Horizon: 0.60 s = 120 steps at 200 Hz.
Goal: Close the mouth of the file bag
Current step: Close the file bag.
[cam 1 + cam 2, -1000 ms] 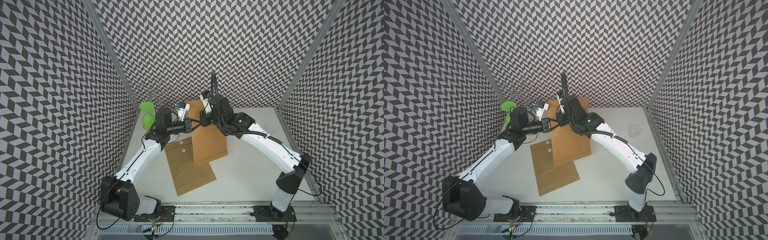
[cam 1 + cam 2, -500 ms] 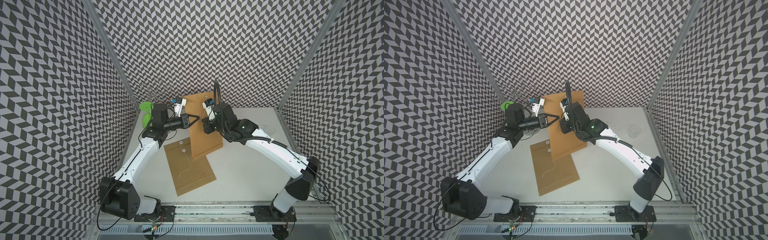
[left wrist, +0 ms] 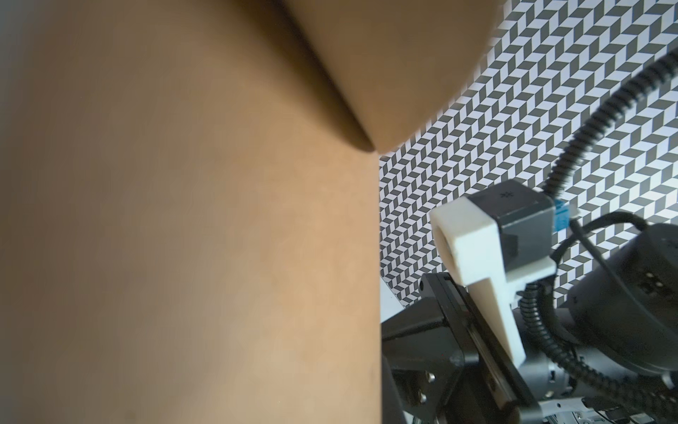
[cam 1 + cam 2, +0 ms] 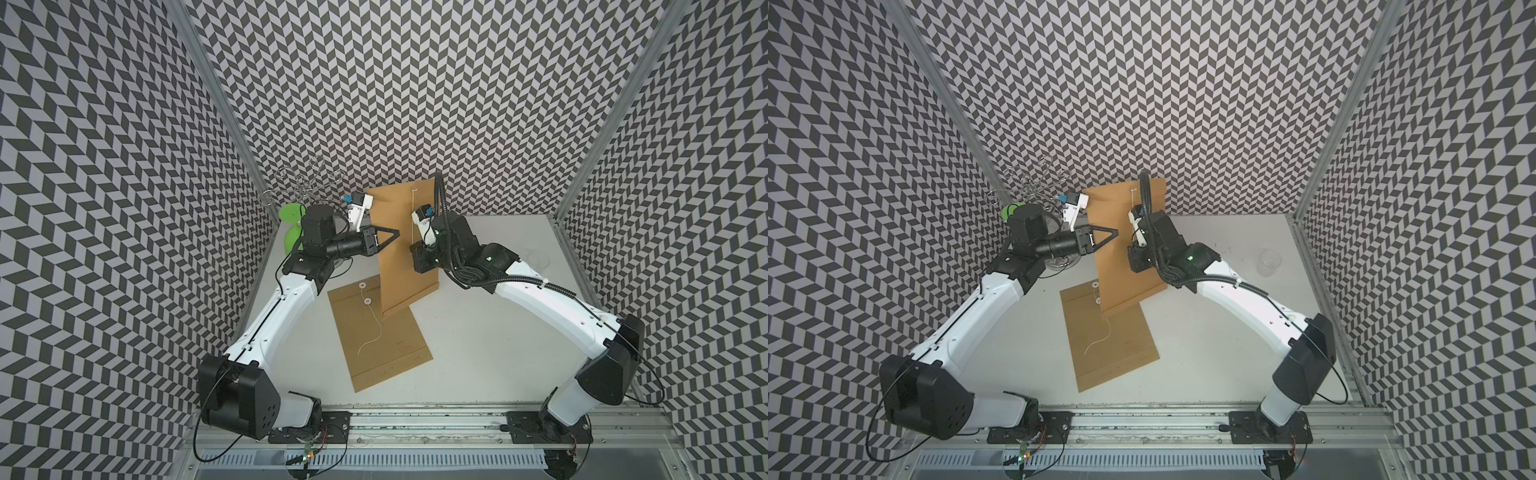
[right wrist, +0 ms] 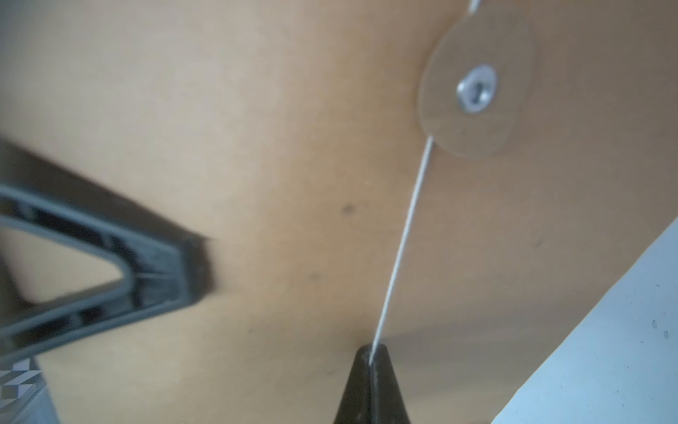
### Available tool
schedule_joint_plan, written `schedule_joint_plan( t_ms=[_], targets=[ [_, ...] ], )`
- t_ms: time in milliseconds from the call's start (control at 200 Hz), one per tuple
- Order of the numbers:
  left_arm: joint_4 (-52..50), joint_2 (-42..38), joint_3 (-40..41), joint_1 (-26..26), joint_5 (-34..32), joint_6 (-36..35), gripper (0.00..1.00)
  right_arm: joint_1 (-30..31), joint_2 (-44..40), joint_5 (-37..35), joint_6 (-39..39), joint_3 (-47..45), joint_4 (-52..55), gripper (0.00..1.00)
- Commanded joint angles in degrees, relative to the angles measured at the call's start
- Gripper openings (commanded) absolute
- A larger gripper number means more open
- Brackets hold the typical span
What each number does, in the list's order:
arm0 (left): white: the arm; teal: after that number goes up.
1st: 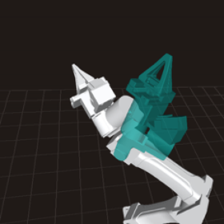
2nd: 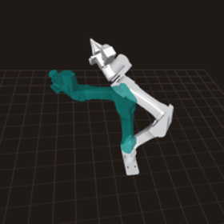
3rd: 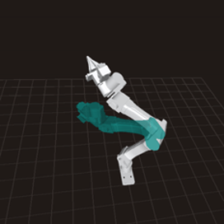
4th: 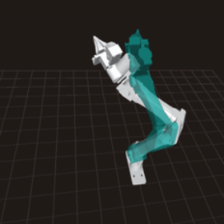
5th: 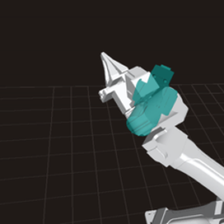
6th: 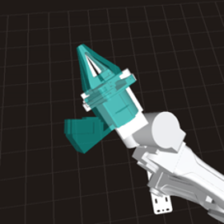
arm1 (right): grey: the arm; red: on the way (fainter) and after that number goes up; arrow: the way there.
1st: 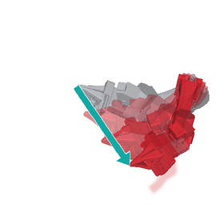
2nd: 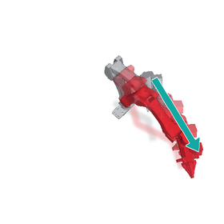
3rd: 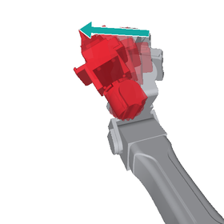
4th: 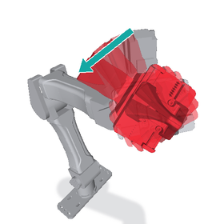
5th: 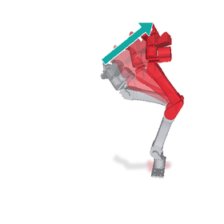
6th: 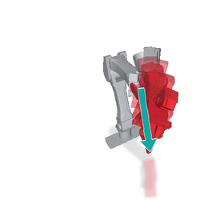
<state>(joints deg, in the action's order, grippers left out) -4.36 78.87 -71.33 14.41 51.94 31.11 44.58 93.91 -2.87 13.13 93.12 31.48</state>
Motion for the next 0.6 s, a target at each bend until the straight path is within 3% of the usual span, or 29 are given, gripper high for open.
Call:
schedule_joint_plan(
  t_ms=[0,310,596],
  targets=[
    [2.7,-0.8,-2.8,-0.3,1.9,-0.5,0.00,-1.3,-1.9,2.8,1.1,-1.6,-2.5,0.00],
    [3.3,-2.5,-1.9,0.3,5.0,0.1,0.00,-7.3,0.0,6.0,1.1,1.2,-4.5,0.00],
    [-0.5,-4.0,0.1,0.4,3.8,-2.7,0.00,-11.0,0.6,1.5,-0.4,5.9,-1.8,0.00]
  ],
)
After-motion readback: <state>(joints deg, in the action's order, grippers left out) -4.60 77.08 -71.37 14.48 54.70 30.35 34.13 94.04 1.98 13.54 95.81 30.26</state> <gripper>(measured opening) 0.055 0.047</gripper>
